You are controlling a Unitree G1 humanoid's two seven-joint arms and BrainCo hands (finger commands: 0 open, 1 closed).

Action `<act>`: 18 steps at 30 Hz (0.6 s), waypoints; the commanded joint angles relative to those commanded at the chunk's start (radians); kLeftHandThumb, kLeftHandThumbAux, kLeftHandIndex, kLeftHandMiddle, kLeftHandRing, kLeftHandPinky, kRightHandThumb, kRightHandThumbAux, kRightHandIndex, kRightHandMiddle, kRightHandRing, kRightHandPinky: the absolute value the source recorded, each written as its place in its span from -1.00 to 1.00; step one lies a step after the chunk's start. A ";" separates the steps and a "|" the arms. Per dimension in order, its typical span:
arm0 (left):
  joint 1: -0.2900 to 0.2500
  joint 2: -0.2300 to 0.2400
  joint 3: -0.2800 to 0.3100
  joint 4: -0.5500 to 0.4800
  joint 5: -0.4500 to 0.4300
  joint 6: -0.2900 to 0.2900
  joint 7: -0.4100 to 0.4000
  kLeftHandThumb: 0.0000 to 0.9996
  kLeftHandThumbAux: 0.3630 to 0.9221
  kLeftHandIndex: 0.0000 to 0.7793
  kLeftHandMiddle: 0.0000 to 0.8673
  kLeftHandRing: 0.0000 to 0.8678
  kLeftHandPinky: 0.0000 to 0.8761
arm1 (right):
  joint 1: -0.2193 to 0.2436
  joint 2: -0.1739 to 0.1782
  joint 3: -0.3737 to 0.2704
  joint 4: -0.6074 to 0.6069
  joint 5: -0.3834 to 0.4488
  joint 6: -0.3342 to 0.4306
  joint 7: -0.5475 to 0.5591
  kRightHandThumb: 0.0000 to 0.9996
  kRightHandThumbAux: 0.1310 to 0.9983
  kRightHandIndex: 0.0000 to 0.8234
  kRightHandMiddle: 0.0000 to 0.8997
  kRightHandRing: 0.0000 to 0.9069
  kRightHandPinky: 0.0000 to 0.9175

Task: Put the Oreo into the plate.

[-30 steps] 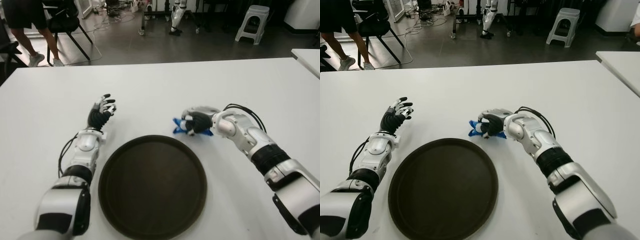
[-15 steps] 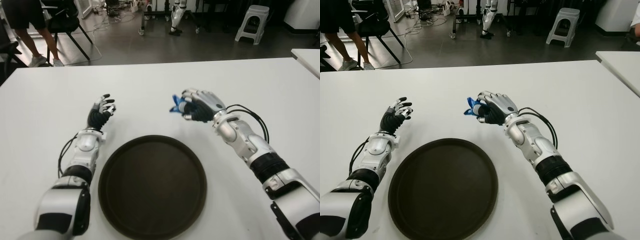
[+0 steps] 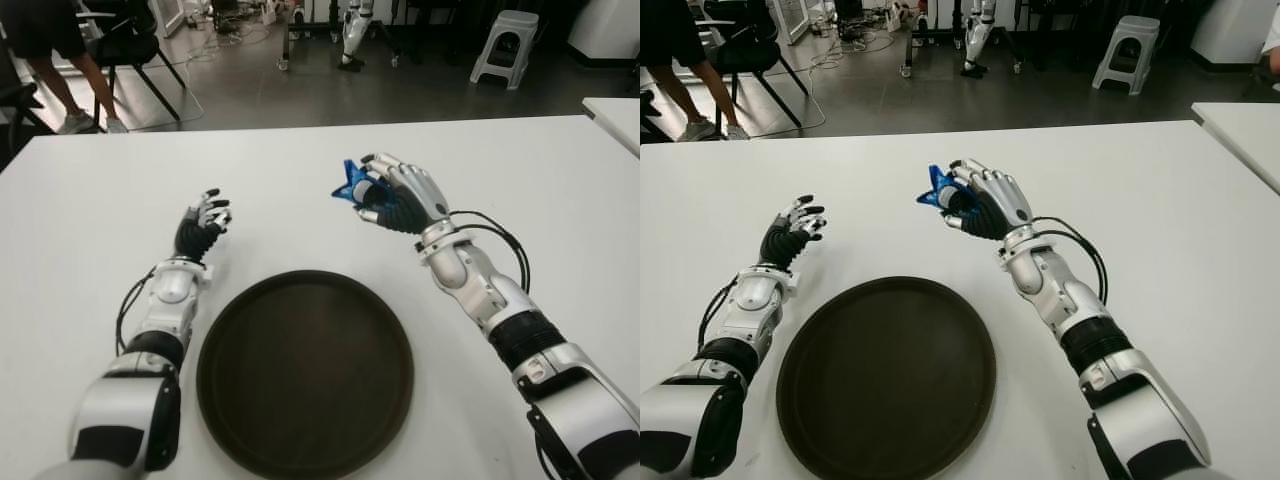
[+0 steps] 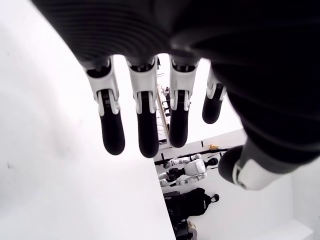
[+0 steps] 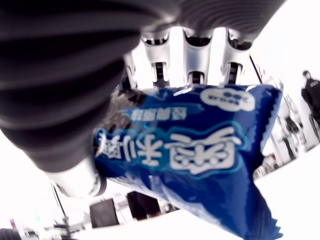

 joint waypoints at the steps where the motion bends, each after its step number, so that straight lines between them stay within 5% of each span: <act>1: 0.000 0.000 0.000 0.001 0.000 0.000 0.000 -0.85 -0.22 -0.62 -0.47 -0.41 -0.31 | 0.000 0.001 -0.001 0.001 0.001 -0.004 -0.006 0.40 0.36 0.06 0.75 0.70 0.63; 18: -0.010 0.001 0.003 0.014 -0.003 0.011 -0.002 -0.84 -0.10 -0.62 -0.47 -0.42 -0.34 | 0.026 0.035 -0.077 -0.039 0.076 -0.177 -0.111 0.39 0.36 0.06 0.74 0.75 0.71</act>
